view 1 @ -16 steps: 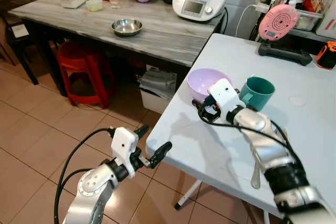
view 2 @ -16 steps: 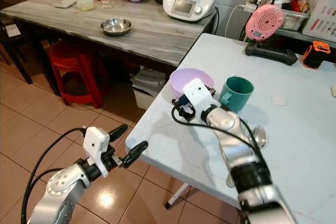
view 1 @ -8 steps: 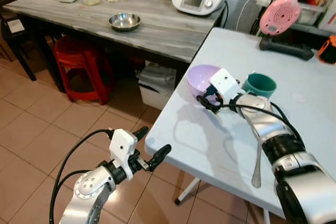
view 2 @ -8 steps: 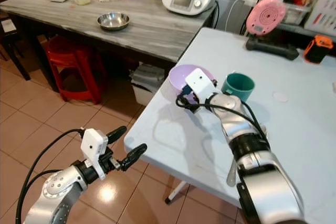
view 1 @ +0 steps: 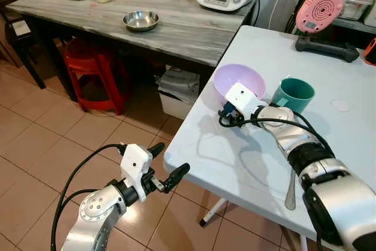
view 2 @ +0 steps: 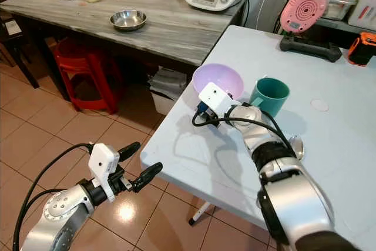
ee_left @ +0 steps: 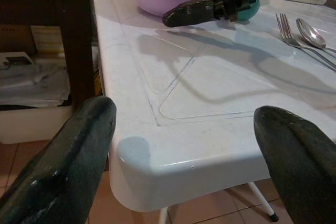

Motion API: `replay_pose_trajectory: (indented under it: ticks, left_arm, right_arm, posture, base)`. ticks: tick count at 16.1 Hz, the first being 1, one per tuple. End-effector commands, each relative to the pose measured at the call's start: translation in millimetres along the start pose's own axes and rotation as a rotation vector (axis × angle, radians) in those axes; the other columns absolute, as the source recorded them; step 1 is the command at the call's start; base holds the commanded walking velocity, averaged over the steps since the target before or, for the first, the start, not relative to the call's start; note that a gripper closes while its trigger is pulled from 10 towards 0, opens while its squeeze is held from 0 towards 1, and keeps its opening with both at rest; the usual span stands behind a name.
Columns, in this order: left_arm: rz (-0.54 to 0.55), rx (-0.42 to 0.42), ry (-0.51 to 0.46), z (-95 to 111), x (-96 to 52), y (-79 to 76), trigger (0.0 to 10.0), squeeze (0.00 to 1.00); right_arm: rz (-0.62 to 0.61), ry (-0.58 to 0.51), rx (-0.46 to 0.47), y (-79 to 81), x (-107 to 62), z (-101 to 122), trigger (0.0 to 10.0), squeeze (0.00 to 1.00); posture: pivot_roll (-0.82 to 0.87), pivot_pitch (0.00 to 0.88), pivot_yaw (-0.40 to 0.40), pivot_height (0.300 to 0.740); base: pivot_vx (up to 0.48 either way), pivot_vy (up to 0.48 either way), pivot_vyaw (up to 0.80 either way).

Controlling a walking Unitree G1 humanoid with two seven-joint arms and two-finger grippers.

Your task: Setting the table

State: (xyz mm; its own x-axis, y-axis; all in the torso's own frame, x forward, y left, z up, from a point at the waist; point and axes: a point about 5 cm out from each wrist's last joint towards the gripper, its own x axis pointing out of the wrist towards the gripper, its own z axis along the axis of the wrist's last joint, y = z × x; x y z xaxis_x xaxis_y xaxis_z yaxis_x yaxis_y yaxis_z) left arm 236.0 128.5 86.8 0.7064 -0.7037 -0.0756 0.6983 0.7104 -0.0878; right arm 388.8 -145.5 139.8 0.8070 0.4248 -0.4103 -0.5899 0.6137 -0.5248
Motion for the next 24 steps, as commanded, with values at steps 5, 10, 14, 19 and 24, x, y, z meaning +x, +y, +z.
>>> replay_pose_trajectory:
  ticks: [5, 10, 14, 19, 24]
  left_arm:
    - [0.011, 0.006, -0.006, 4, -0.2, -0.3, 10.0, 0.00]
    - [0.020, 0.012, -0.008, 5, 0.3, 2.2, 10.0, 0.00]
    - [0.026, 0.016, -0.007, 4, 0.2, 3.2, 10.0, 0.00]
    - [0.063, 0.046, 0.005, 5, -0.7, 10.5, 10.0, 0.00]
    - [0.151, 0.053, -0.003, 4, 0.6, 19.2, 10.0, 0.00]
  right_arm:
    - [0.007, -0.026, -0.039, -2.8, 2.4, 10, 0.0, 0.00]
    - [0.026, -0.035, -0.058, 0.0, 2.8, 9, 0.0, 0.00]
    - [0.031, -0.038, -0.055, 2.4, 2.8, 6, 0.0, 0.00]
    - [0.058, -0.065, -0.012, 8.7, 2.4, 3, 0.0, 0.00]
    - [0.064, -0.198, 0.001, 14.0, 4.1, 20, 0.0, 0.00]
  posture:
    - [0.07, 0.078, -0.003, 0.740]
    - [0.07, 0.063, -0.001, 0.740]
    - [0.08, 0.057, -0.002, 0.740]
    - [0.09, 0.042, -0.003, 0.740]
    - [0.10, 0.011, 0.006, 0.740]
  base:
    - [0.000, 0.000, 0.00]
    - [0.000, 0.000, 0.00]
    - [0.000, 0.000, 0.00]
    - [0.000, 0.000, 0.00]
    - [0.000, 0.000, 0.00]
